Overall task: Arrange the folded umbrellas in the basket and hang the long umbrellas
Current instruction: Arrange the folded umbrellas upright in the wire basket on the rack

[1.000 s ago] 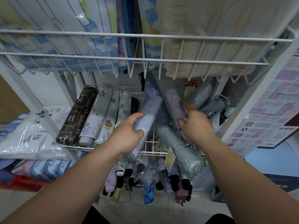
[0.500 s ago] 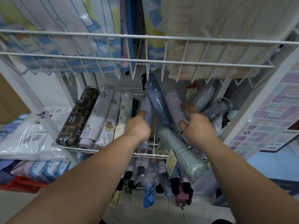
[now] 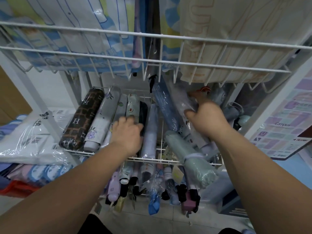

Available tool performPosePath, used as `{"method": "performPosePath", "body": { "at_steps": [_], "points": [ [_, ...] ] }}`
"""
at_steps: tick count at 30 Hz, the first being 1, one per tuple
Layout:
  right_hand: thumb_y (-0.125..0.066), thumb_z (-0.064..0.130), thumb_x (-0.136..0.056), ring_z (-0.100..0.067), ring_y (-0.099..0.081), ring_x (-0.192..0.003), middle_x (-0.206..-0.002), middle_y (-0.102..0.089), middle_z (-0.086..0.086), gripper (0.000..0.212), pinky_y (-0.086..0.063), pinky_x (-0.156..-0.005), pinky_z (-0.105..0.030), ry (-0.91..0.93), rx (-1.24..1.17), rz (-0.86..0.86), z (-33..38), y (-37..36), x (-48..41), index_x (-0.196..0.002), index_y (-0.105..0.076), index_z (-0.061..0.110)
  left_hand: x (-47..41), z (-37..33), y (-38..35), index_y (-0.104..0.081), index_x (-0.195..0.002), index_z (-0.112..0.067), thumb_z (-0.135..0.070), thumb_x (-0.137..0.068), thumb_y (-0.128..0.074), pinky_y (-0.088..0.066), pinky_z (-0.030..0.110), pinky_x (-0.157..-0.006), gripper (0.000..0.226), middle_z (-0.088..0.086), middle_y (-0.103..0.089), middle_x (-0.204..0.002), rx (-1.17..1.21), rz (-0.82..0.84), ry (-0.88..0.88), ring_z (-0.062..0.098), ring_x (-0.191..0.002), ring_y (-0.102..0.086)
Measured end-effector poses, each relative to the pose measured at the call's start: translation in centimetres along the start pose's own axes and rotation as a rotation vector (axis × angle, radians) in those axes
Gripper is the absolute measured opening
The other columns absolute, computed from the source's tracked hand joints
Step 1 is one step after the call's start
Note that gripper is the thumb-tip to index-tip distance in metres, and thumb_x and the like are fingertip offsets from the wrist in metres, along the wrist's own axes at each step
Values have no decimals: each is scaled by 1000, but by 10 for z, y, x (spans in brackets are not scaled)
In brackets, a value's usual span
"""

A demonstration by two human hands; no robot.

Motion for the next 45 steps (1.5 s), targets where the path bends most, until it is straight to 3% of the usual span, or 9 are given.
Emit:
{"method": "performPosePath", "body": {
  "at_steps": [4, 9, 17, 20, 23, 28, 36, 39, 45],
  "points": [
    [-63, 25, -90, -29, -59, -113, -134, -59, -7, 56, -47, -88, -28, 62, -77, 67, 45, 0, -16, -144, -46, 25, 9, 27, -6, -43, -146, -33, -59, -85, -59, -35, 39, -108, 68, 5, -48, -141, 45, 13, 29, 29, -128, -38],
    [-66, 24, -89, -26, -62, -112, -131, -62, -4, 56, -42, -82, -21, -122, -321, 154, 58, -71, -15, -142, -48, 27, 15, 37, -10, -38, -150, -32, -61, -86, -57, -26, 39, -113, 73, -2, -49, -146, 61, 1, -65, 25, -135, -37],
    [-65, 20, -90, -28, -58, -122, -135, -60, -9, 54, -47, -100, -32, -350, -535, 16, 55, -143, -8, -141, -46, 19, 19, 47, -16, -30, -155, -31, -56, -92, -56, -16, 38, -119, 73, -4, -38, -158, 148, -26, -100, 24, -146, -25],
    [-66, 19, -91, -24, -56, -125, -139, -58, -5, 55, -43, -101, -24, -341, -597, -6, 54, -152, -16, -142, -47, 21, 19, 51, -19, -27, -156, -33, -57, -92, -55, -14, 38, -119, 73, -7, -35, -160, 191, -22, -97, 23, -149, -21],
    [-68, 23, -91, -20, -56, -125, -141, -56, 1, 58, -38, -94, -15, -313, -569, 59, 48, -161, -17, -144, -45, 25, 19, 53, -22, -27, -156, -35, -57, -92, -56, -13, 38, -118, 73, -8, -33, -161, 232, -25, -96, 22, -150, -19],
    [-69, 43, -84, -23, -53, -127, -145, -49, -2, 64, -46, -105, -35, -285, -431, 68, 48, -176, -20, -143, -44, 37, 16, 51, -25, -30, -154, -37, -55, -91, -59, -12, 38, -118, 71, -11, -33, -160, 266, -14, -79, 19, -150, -17],
    [-50, 49, -95, -35, -41, -134, -147, -38, -15, 57, -32, -111, -37, -347, -345, 22, 68, -182, -22, -150, -36, 39, 12, 50, -22, -31, -153, -38, -47, -90, -64, -15, 37, -116, 72, -12, -33, -160, 295, 29, -48, 18, -150, -17],
    [-39, 38, -100, -37, -32, -135, -150, -35, -14, 53, -29, -109, -41, -320, -293, 77, 65, -180, -5, -151, -28, 43, 13, 49, -22, -30, -153, -39, -46, -90, -64, -14, 36, -116, 72, -13, -32, -161, 304, 38, -45, 17, -151, -16],
    [-50, 30, -100, -34, -49, -129, -145, -43, -16, 58, -41, -109, -35, -203, -354, 170, 53, -177, 13, -154, -29, 37, 17, 46, -20, -17, -154, -50, -41, -97, -56, -10, 38, -119, 70, -10, -27, -163, 288, 65, -56, 19, -152, -13]
  ]
}}
Point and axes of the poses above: each hand's wrist, its own x-axis away from the middle knuckle, its own y-axis out of the back of the hand, z = x × y, the point moved 1 cm from there along -x, towards the middle knuckle
